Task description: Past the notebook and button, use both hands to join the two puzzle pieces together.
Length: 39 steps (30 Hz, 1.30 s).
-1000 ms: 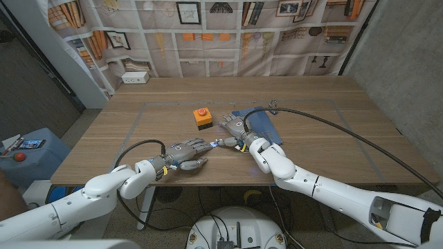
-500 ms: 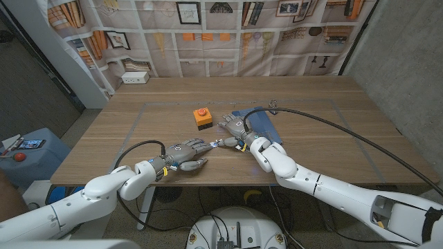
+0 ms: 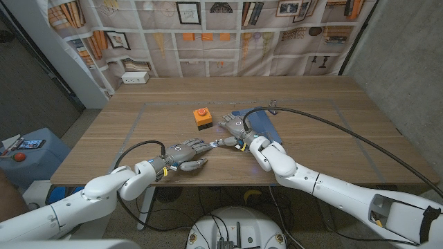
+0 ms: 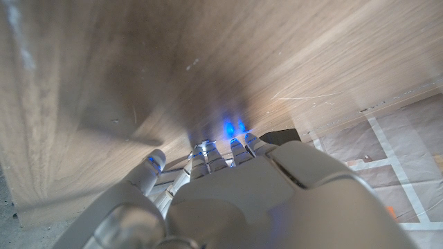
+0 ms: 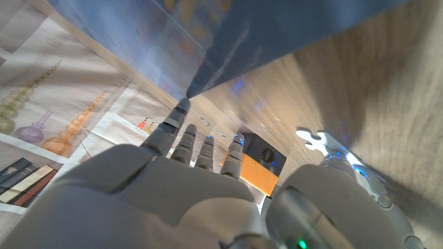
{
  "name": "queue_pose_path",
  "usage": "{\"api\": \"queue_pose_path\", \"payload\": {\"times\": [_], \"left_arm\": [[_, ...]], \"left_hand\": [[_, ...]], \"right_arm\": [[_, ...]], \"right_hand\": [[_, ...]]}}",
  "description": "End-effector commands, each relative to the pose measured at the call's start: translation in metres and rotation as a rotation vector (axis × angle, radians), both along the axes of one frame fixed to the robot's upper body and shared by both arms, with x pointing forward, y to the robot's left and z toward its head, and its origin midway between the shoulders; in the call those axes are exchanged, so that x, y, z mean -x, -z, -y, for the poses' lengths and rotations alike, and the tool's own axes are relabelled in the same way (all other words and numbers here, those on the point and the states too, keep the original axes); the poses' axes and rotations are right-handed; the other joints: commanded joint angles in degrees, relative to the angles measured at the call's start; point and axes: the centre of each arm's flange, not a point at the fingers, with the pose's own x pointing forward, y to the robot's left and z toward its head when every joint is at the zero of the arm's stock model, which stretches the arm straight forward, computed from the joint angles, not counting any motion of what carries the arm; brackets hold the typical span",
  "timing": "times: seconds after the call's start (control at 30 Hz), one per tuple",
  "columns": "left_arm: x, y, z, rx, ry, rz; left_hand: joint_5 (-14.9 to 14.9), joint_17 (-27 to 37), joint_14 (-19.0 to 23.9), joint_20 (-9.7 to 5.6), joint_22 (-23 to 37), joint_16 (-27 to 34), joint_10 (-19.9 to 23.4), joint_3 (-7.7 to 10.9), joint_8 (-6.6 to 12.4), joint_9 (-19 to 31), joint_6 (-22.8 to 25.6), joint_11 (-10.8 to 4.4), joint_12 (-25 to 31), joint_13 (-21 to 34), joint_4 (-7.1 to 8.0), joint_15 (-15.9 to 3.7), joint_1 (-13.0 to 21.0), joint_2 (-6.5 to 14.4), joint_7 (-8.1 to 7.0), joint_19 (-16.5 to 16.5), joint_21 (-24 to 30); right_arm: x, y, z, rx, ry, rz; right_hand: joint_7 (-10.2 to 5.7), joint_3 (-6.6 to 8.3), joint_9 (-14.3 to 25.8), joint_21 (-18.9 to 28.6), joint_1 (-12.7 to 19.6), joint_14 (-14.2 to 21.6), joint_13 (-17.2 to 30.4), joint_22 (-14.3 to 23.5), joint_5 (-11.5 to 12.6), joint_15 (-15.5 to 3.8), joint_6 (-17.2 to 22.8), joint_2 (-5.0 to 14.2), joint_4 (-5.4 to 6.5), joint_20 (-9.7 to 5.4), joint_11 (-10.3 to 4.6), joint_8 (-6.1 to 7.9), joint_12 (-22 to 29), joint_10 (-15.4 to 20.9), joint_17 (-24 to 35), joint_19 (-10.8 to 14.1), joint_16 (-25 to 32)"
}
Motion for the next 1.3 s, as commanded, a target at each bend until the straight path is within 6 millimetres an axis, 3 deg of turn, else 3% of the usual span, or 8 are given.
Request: {"api": "queue_pose_path", "payload": {"times": [0.03,1.3], "left_arm": [[-0.0001,-0.0008,0.0018,-0.008,0.007,0.0],[-0.0011,-0.0024,0.0042,-0.014,0.01,-0.002]], "left_hand": [[0.22,0.08,0.39,-2.79,0.12,-0.06,3.8,0.55,0.44,0.26,3.86,2.75,0.5,0.42,-0.02,-4.38,0.48,5.09,3.11,-0.28,0.2],[0.2,-0.01,0.9,-2.72,0.11,-0.06,4.24,0.84,0.61,0.24,4.51,2.44,0.65,0.42,-0.43,-4.49,0.69,5.04,3.03,0.29,0.21]], "right_arm": [[-0.0024,-0.0026,0.0026,-0.006,0.006,-0.002],[-0.0071,-0.0095,0.0062,-0.043,0.009,-0.04]], "right_hand": [[-0.36,-0.29,0.03,-0.15,0.52,0.32,0.03,0.2,0.3,-0.46,0.48,0.18,0.01,-0.47,-0.44,0.01,0.13,0.08,0.09,0.08,0.34],[-0.38,-1.29,0.04,-0.11,1.13,0.47,0.04,0.2,0.3,-0.35,0.7,0.9,0.05,-0.33,-0.39,-0.11,0.09,0.24,0.18,0.31,0.41]]}}
